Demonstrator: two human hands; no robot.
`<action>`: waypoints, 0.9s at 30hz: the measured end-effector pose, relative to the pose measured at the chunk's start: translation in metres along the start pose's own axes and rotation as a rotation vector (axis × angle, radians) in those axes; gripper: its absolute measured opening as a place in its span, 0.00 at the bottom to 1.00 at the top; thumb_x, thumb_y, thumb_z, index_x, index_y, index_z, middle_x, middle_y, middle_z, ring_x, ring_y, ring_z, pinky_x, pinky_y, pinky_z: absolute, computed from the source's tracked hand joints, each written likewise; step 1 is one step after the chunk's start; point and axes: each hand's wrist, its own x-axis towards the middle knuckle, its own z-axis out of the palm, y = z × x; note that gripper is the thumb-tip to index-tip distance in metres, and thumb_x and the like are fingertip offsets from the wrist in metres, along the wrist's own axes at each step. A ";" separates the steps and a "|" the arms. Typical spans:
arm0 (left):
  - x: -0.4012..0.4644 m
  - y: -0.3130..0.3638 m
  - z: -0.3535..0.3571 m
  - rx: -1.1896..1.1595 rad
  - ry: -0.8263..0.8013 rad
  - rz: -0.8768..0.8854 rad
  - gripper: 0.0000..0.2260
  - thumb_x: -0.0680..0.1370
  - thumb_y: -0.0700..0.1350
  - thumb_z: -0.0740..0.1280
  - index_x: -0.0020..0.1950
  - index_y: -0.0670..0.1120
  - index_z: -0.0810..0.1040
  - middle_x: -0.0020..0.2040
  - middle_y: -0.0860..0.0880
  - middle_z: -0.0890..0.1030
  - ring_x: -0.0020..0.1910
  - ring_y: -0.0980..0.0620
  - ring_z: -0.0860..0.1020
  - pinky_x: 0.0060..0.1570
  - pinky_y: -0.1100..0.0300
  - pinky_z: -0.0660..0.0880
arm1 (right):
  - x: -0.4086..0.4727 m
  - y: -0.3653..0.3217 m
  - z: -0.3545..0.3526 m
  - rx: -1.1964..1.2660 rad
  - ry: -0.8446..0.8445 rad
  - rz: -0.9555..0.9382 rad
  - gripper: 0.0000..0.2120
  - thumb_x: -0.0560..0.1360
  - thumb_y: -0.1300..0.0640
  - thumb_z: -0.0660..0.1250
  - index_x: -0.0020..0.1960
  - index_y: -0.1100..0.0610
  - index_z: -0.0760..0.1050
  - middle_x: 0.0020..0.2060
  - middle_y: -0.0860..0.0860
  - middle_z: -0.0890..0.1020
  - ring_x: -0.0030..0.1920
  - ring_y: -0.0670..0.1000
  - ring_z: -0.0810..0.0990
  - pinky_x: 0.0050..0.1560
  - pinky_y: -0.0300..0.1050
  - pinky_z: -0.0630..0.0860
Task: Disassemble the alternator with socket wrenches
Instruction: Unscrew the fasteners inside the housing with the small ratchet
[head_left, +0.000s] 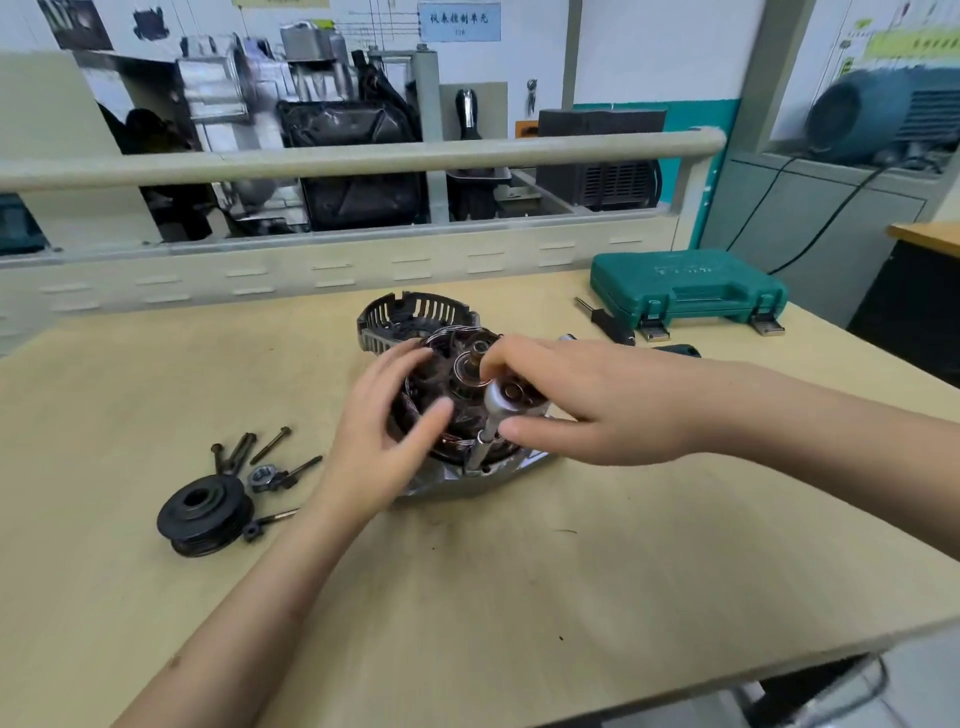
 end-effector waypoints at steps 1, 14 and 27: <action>-0.005 0.005 -0.003 0.075 -0.054 0.077 0.23 0.70 0.58 0.63 0.63 0.50 0.72 0.67 0.49 0.70 0.69 0.50 0.66 0.67 0.55 0.60 | 0.000 0.000 -0.001 0.017 -0.015 -0.014 0.16 0.77 0.50 0.57 0.60 0.58 0.65 0.49 0.49 0.72 0.45 0.45 0.67 0.43 0.41 0.62; -0.011 0.029 0.009 0.299 -0.136 0.311 0.12 0.70 0.50 0.67 0.39 0.42 0.84 0.53 0.46 0.81 0.64 0.44 0.65 0.61 0.42 0.59 | -0.003 -0.037 0.001 -0.341 0.080 0.240 0.19 0.77 0.40 0.51 0.37 0.54 0.61 0.30 0.47 0.63 0.29 0.46 0.61 0.27 0.44 0.56; -0.013 0.024 0.007 0.170 -0.162 0.220 0.12 0.71 0.51 0.69 0.51 0.46 0.82 0.54 0.51 0.79 0.60 0.61 0.69 0.69 0.55 0.48 | 0.002 -0.034 0.007 -0.205 0.037 0.180 0.14 0.80 0.50 0.53 0.62 0.57 0.63 0.49 0.53 0.72 0.45 0.54 0.70 0.40 0.44 0.61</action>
